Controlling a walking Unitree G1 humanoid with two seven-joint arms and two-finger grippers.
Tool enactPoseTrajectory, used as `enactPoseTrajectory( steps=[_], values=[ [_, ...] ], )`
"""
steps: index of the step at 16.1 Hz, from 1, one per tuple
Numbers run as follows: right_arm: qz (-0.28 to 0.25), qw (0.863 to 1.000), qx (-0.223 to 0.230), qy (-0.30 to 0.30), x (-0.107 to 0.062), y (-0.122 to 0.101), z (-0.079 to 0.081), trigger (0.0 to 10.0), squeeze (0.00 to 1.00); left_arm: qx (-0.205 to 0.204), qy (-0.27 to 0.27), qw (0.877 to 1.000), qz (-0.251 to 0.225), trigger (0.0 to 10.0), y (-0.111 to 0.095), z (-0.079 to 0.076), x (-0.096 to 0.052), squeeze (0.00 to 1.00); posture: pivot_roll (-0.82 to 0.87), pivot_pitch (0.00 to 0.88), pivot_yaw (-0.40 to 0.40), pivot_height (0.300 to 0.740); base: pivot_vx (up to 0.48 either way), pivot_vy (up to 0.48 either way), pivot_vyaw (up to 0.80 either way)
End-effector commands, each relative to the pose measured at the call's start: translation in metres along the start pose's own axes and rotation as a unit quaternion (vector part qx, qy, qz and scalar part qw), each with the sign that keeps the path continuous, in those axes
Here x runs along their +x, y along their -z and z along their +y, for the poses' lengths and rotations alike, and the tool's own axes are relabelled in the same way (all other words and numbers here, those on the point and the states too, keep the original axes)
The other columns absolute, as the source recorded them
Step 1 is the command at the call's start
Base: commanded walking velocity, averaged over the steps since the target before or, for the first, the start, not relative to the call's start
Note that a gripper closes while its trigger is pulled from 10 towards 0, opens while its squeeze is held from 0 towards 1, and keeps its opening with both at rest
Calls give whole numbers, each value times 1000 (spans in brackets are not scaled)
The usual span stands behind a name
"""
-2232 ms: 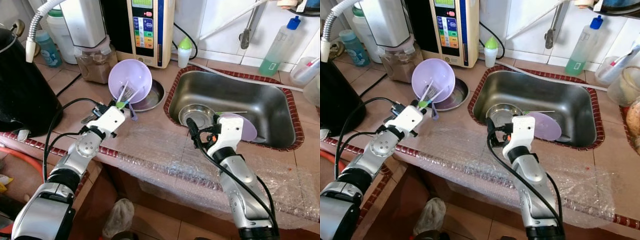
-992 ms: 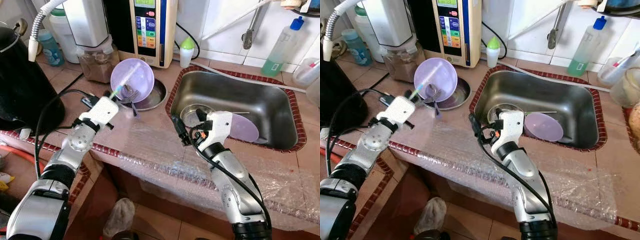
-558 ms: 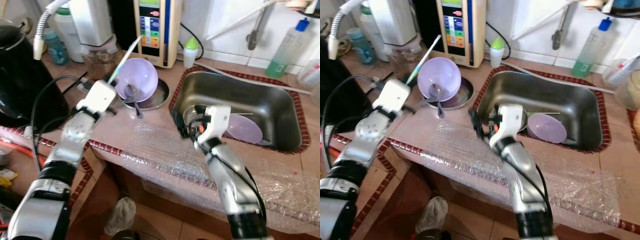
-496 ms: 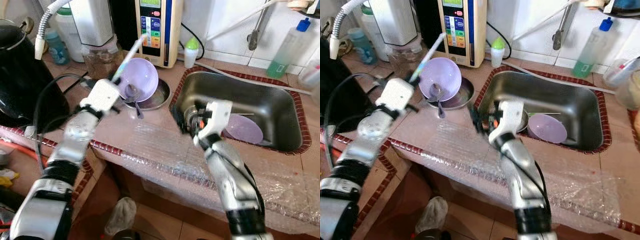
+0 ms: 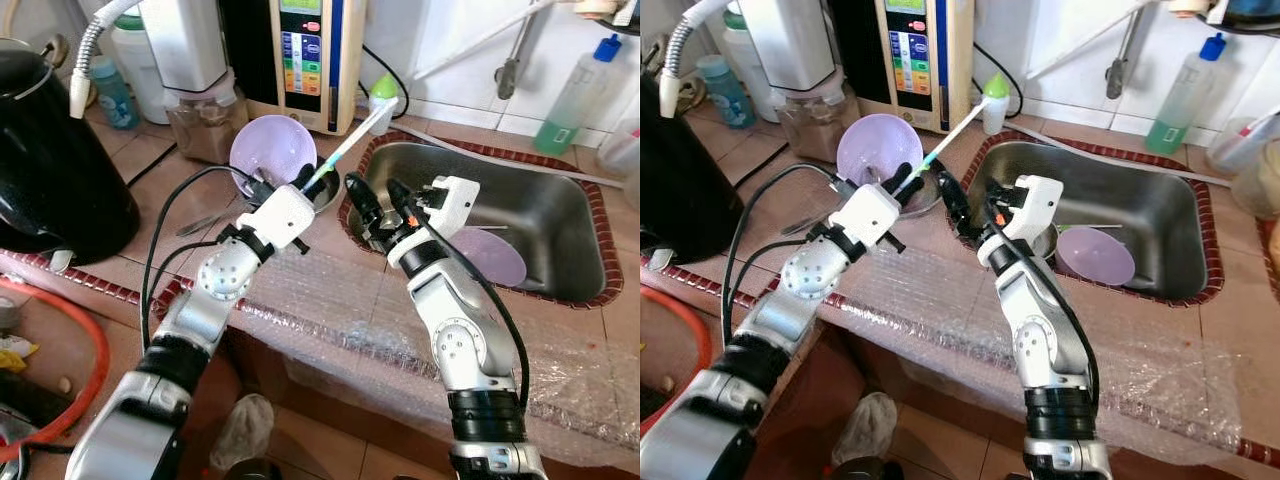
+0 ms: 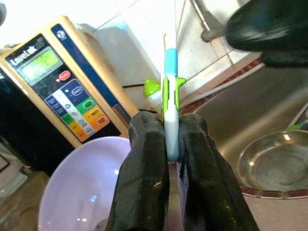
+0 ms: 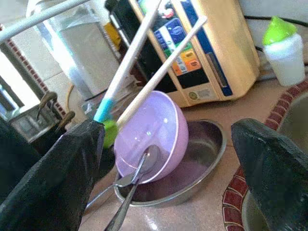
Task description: Kitchen organization
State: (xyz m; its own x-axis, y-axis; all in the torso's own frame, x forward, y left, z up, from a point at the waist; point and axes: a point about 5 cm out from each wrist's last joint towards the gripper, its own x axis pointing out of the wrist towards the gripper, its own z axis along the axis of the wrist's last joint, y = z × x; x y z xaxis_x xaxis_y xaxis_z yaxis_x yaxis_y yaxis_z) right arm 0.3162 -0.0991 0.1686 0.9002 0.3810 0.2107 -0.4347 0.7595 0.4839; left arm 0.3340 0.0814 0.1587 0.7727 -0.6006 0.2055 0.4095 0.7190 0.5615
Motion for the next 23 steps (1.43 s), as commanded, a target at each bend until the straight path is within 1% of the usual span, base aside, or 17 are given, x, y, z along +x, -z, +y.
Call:
enactPoseTrajectory(
  steps=[1,2,3,4,6,7,8,11,12,14,16,19,22,23],
  values=[
    [-4,1000,20,-8,6,-3,3,10000,0,1,21,1000,-7,0,-5,-8,1,0,11,0,37,740,0,0,0],
    [-3,999,36,-12,11,-4,5,10000,0,-2,28,1000,-9,157,-7,-14,2,0,12,0,37,740,0,0,0],
    [0,999,51,-21,14,-4,7,10000,0,-4,31,999,-10,706,-8,-17,2,0,15,0,34,740,0,0,0],
    [3,998,61,-28,18,-3,10,10000,0,-7,35,999,-12,510,-10,-21,3,0,14,0,34,740,0,0,0],
    [9,997,72,-39,31,2,17,10000,0,-14,42,999,-14,471,-12,-27,4,0,13,0,32,740,0,0,0],
    [5,997,72,-21,38,2,17,2039,0,-15,41,999,-16,431,-14,-28,4,0,14,0,31,740,0,0,0],
    [3,997,72,-11,41,2,15,0,0,-16,42,999,-15,431,-14,-28,4,0,14,0,30,740,0,0,0],
    [-5,996,81,18,46,-1,9,0,0,-16,42,999,-12,745,-13,-30,2,0,17,0,24,740,0,0,0],
    [-10,996,85,30,47,-3,4,0,0,-15,38,999,-7,1020,-12,-30,0,0,20,0,18,740,0,0,0],
    [-14,995,86,40,47,-5,-2,0,0,-15,34,999,-1,667,-9,-30,-2,0,21,0,15,740,0,0,0],
    [-20,995,78,54,47,-8,-9,0,0,-14,33,999,5,745,-6,-30,-4,0,18,0,14,740,0,0,0],
    [-29,995,77,59,49,-14,-12,0,0,-11,35,999,10,1020,-4,-31,-4,0,13,0,17,740,0,0,0],
    [-32,994,79,69,46,-14,-15,0,0,1,31,999,16,2078,-1,-29,-3,0,9,0,21,740,0,0,0],
    [-33,994,80,72,45,-14,-16,0,0,4,28,999,19,3255,0,-28,-3,0,9,0,21,740,0,0,0]
  ],
)
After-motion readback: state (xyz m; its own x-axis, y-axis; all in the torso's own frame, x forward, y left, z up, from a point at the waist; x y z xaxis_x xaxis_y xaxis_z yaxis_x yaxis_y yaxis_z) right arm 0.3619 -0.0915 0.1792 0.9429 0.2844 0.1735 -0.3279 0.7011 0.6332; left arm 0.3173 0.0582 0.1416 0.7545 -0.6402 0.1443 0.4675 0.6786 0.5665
